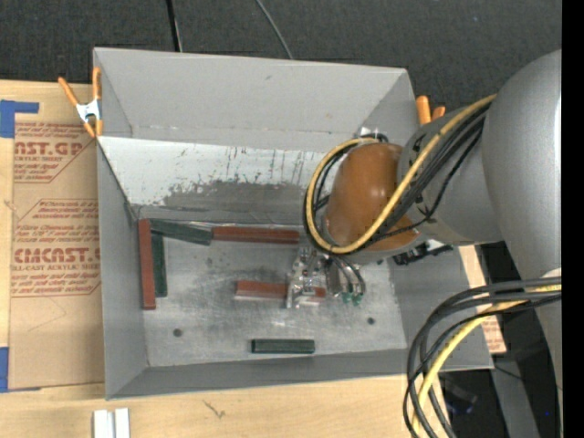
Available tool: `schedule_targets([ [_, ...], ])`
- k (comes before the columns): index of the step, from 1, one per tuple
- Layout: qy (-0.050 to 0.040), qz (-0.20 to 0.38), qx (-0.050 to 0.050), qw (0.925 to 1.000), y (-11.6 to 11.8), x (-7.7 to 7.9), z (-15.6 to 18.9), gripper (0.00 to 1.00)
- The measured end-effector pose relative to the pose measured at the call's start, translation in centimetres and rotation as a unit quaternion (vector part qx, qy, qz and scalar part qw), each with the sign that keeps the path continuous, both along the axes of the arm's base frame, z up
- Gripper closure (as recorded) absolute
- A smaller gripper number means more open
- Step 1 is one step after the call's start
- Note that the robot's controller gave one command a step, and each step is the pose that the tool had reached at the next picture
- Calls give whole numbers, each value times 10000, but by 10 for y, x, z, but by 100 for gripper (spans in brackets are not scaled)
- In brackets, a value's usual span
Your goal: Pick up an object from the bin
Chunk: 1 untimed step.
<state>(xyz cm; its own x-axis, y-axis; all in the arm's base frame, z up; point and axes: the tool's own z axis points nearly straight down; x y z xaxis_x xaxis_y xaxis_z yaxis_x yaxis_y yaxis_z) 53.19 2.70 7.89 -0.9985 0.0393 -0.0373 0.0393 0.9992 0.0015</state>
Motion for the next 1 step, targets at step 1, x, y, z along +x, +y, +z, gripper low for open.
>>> schedule_targets([
  [1,171,423,-7,9990,16,-2,154,100],
])
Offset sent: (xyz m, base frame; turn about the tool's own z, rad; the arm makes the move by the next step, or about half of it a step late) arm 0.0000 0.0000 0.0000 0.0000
